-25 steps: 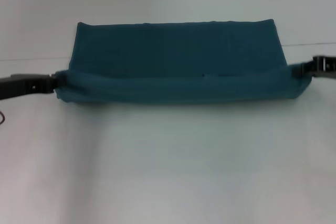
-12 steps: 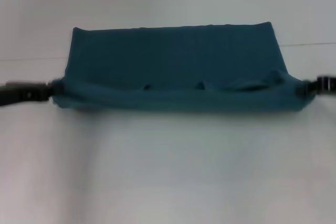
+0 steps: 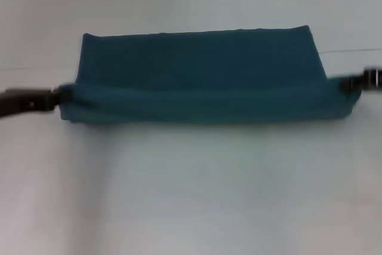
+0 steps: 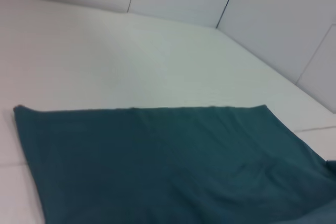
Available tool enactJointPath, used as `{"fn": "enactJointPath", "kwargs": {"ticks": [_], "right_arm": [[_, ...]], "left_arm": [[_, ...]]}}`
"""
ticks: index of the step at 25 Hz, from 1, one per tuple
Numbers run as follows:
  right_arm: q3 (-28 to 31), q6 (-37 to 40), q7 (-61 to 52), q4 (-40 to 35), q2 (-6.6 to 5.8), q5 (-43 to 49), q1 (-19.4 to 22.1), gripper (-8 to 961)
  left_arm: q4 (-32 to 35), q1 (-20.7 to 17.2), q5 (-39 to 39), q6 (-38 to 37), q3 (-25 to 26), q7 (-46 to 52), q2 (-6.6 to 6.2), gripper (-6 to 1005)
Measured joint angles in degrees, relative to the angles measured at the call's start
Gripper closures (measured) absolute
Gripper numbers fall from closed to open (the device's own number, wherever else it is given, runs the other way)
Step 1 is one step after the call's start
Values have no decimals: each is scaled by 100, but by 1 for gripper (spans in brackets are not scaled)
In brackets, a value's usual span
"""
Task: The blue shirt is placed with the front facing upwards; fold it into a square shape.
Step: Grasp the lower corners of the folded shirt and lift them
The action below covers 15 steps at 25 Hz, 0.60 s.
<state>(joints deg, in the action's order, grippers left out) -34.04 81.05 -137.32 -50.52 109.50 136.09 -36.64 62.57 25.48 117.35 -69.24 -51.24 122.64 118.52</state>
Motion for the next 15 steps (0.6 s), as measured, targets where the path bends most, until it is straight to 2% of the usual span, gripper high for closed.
{"fn": "enactJointPath", "kwargs": {"ticks": [3,5,10,11,15], "right_arm": [[-2,106,117,-4,118,-28,308,882],[-5,146,163,-6,151,-38,449,882],[-8,275,273,28,189,-37,648,883],[-8,306,306,34,213,-31,692,883],[-1,436,467,42,301,-19,840,883]], "left_arm": [[348,-355,0,-259,1,-84,161,993],[504,-536,-1,-393,9,-128,230,993],[490,-748,-1,-592,10,-265,299,994],[461,-842,-1,-622,9,-382,347,993],[420,-963,-1,-687,9,-525,386,992]]}}
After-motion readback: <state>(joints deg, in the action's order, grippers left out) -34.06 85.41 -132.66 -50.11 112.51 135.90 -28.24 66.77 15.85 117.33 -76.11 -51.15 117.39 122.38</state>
